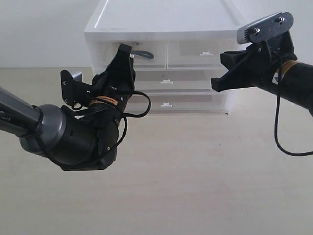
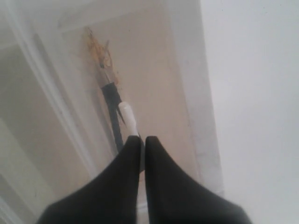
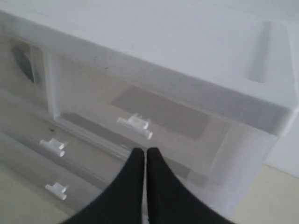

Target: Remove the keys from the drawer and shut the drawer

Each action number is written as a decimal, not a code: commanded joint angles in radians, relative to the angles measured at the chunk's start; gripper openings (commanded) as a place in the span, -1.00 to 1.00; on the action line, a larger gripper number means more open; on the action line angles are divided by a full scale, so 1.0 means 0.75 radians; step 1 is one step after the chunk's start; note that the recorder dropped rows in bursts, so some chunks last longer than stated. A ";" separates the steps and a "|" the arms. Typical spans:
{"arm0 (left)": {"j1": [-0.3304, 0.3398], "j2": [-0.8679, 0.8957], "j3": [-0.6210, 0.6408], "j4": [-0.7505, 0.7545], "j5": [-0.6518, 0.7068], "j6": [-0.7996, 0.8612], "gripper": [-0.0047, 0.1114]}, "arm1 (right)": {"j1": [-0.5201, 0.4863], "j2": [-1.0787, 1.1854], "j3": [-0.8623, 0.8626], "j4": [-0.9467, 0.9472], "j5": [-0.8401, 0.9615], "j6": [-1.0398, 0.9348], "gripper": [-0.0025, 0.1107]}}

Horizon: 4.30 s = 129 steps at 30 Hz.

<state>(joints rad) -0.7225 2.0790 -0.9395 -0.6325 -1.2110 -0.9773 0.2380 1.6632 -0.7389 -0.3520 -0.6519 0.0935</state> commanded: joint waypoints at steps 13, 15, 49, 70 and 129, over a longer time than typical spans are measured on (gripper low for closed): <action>0.004 0.004 -0.002 -0.056 -0.013 0.007 -0.85 | 0.001 0.144 -0.011 0.322 -0.275 -0.252 -0.96; 0.004 0.004 -0.002 -0.074 -0.013 0.007 -0.85 | 0.001 0.178 -0.013 0.322 -0.328 -0.252 -0.96; -0.026 0.011 0.058 -0.057 -0.013 -0.201 -0.85 | 0.001 0.246 -0.162 0.319 -0.249 -0.275 -0.96; -0.007 0.011 0.040 0.003 -0.013 -0.348 0.04 | 0.001 0.246 -0.162 0.319 -0.246 -0.265 -0.96; 0.054 0.075 -0.175 -0.054 0.082 -0.292 -0.12 | 0.001 0.246 -0.162 0.319 -0.227 -0.261 -0.96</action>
<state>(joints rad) -0.6851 2.1329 -1.0657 -0.6786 -1.1601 -1.1999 0.2464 1.8433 -0.8466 -0.1475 -0.8286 -0.1041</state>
